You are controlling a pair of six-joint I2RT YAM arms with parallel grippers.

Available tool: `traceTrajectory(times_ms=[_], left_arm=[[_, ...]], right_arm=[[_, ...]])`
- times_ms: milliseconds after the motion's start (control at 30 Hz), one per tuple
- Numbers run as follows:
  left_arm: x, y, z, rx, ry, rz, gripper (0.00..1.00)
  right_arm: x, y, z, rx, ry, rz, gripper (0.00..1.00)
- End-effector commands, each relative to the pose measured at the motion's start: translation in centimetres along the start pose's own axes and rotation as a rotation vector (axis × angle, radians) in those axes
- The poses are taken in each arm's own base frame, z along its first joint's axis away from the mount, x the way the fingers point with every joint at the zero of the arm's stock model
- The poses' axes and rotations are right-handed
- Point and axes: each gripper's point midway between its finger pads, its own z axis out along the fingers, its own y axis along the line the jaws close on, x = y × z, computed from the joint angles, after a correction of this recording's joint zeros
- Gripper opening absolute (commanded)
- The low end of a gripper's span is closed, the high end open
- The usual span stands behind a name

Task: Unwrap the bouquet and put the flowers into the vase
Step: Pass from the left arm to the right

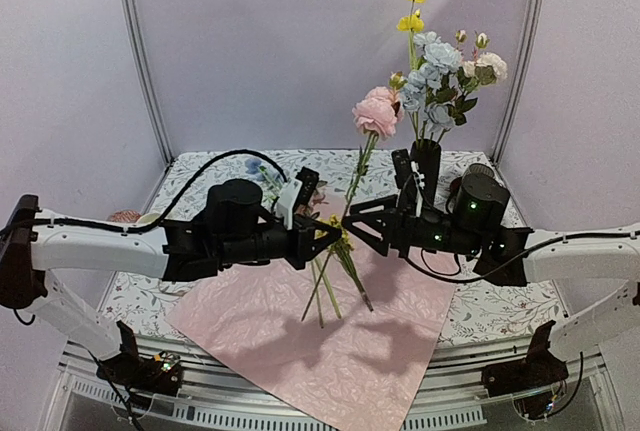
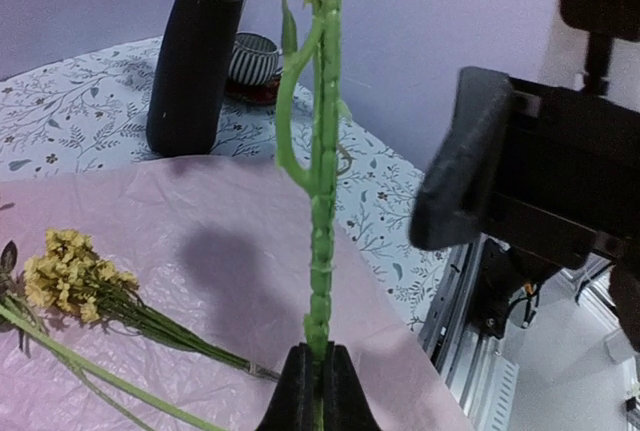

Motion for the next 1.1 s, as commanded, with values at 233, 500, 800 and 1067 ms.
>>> traceTrajectory(times_ms=[233, 500, 800, 1067], left_arm=[[-3.7, -4.2, -2.7, 0.238, -0.179, 0.007, 0.0], [-3.7, -3.5, -3.3, 0.213, -0.208, -0.009, 0.0], [-3.9, -4.0, -3.8, 0.245, -0.227, 0.003, 0.0], [-3.8, -5.1, -3.9, 0.31, -0.229, 0.023, 0.0]], right_arm=[[-4.5, 0.5, 0.6, 0.022, -0.174, -0.007, 0.51], [-4.6, 1.0, -0.3, 0.008, -0.193, -0.013, 0.51], [-4.5, 0.6, 0.0, 0.023, -0.198, -0.012, 0.48], [-5.0, 0.9, 1.0, 0.0, -0.192, -0.02, 0.38]])
